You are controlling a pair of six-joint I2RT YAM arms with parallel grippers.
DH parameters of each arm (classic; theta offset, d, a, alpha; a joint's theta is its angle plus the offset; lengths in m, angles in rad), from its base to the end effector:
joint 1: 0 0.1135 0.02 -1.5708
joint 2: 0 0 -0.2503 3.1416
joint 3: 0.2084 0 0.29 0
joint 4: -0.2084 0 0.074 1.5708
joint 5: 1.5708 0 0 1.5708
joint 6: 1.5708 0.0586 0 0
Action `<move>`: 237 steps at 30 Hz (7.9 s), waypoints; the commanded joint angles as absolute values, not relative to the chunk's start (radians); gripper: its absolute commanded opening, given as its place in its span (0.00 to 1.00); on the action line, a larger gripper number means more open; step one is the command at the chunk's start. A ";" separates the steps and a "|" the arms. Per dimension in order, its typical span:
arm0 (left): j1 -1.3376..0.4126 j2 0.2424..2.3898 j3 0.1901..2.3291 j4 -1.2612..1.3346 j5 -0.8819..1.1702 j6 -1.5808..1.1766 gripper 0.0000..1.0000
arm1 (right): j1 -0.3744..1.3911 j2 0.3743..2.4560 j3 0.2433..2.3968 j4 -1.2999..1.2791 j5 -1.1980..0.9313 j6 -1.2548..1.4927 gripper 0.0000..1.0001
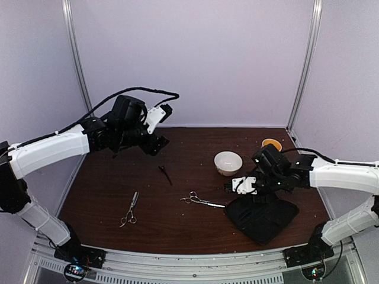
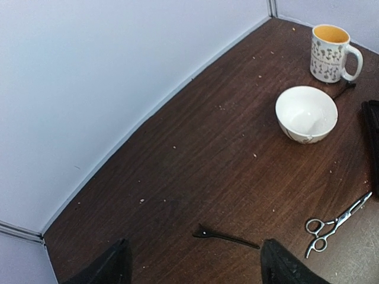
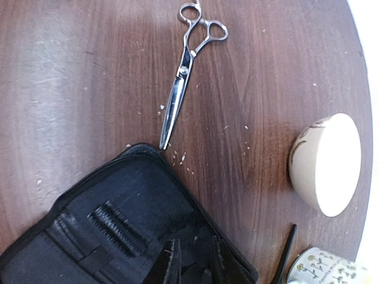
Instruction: Sort the hair-cutting tools
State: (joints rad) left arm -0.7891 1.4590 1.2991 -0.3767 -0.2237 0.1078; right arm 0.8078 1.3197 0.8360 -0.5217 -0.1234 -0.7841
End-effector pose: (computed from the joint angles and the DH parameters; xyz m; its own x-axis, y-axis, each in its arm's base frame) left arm 0.2871 -0.2708 0.3093 -0.2980 0.4492 -0.8423 0.5932 0.7784 0.2052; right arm 0.2074 0.2274 0.1655 0.1255 -0.8828 -0.4527 -0.9522 0.0209 -0.3048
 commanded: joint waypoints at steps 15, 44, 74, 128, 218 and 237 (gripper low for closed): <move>-0.778 1.763 1.499 -0.760 -0.027 0.174 0.64 | 0.710 0.857 0.568 -0.705 0.008 -0.840 0.42; -0.926 1.946 1.582 -0.883 0.000 0.375 0.56 | 0.714 0.835 0.569 -0.632 -0.064 -0.687 0.48; -0.950 2.107 1.605 -0.757 0.171 0.504 0.26 | 0.742 0.862 0.568 -0.623 0.002 -0.683 0.48; -0.940 2.229 1.664 -0.715 0.013 0.519 0.43 | 0.751 0.849 0.561 -0.621 0.000 -0.689 0.48; -0.934 1.774 1.257 -0.735 -0.013 0.226 0.00 | 0.730 0.706 0.586 -1.214 -0.069 -1.180 0.50; -0.901 1.660 1.226 -0.764 -0.018 0.166 0.00 | 0.854 0.925 0.577 -0.948 -0.126 -1.210 0.00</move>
